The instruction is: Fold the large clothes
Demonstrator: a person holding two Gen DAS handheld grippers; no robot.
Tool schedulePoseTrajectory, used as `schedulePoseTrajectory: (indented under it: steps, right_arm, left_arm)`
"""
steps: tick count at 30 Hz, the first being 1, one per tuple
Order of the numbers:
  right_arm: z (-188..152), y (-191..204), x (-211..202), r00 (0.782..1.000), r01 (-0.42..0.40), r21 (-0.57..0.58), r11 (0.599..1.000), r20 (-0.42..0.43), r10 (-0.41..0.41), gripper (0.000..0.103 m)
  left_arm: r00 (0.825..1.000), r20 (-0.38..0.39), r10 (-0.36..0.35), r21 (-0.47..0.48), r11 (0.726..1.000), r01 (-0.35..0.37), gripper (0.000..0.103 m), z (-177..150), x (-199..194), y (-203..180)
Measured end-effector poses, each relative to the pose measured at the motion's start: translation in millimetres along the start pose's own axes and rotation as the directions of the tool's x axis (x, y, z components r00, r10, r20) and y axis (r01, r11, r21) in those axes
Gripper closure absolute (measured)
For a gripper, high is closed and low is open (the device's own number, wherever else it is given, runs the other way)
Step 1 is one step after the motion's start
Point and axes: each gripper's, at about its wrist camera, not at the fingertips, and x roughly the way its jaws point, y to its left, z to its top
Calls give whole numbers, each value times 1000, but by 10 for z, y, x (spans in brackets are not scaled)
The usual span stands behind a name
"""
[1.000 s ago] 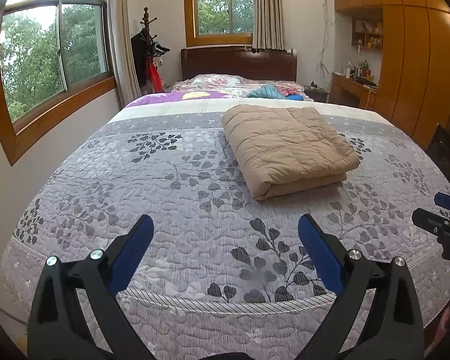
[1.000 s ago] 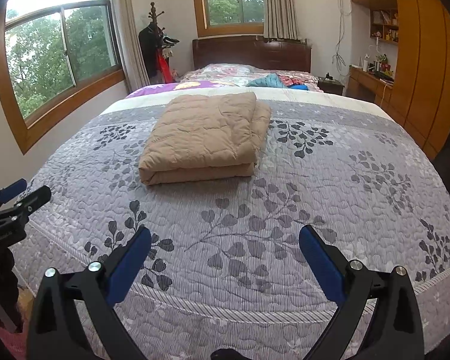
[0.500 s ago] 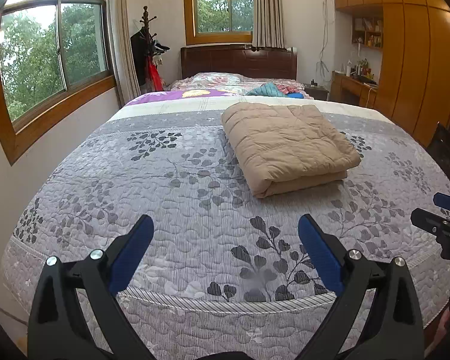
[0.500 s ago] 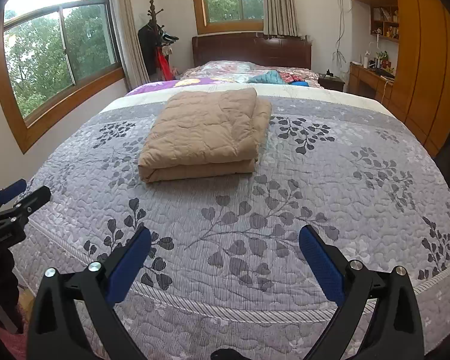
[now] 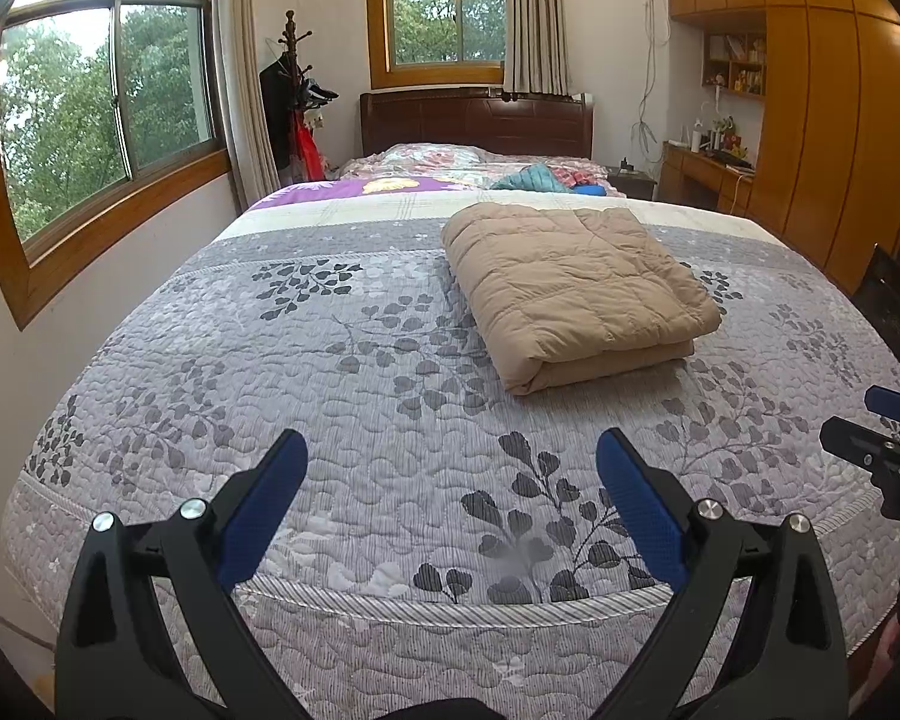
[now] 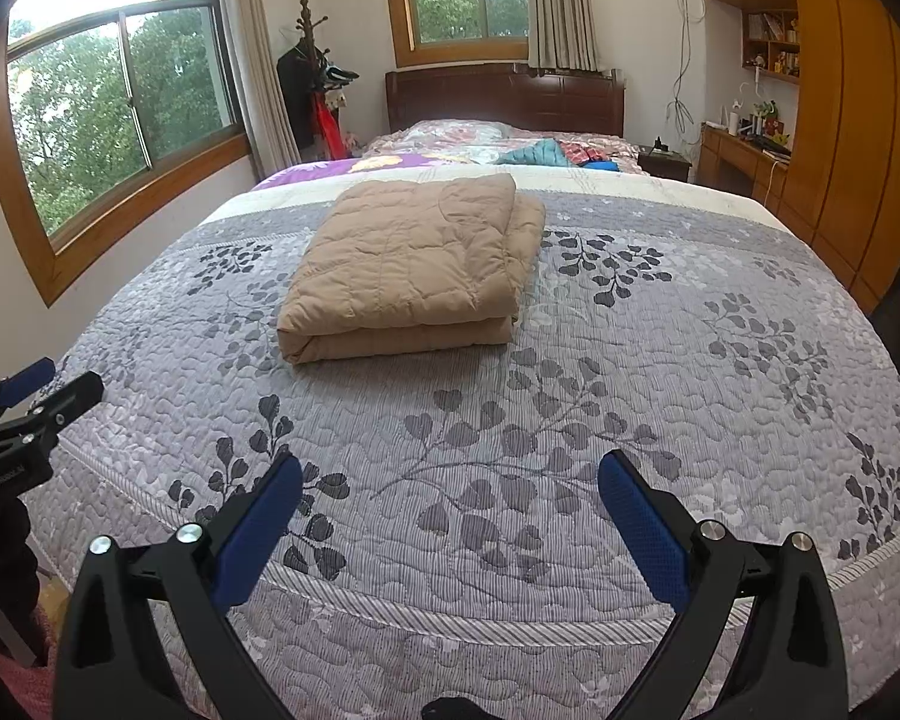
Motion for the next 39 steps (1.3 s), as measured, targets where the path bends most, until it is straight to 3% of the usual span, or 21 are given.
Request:
schedulePoseTrajectory:
  steps: [39]
  right_arm:
    - [3,-21,75,1000,-6,-21,1000,-22,6,4]
  left_arm:
    - [999,-16,-29,9,1000,29,6,2,66,16]
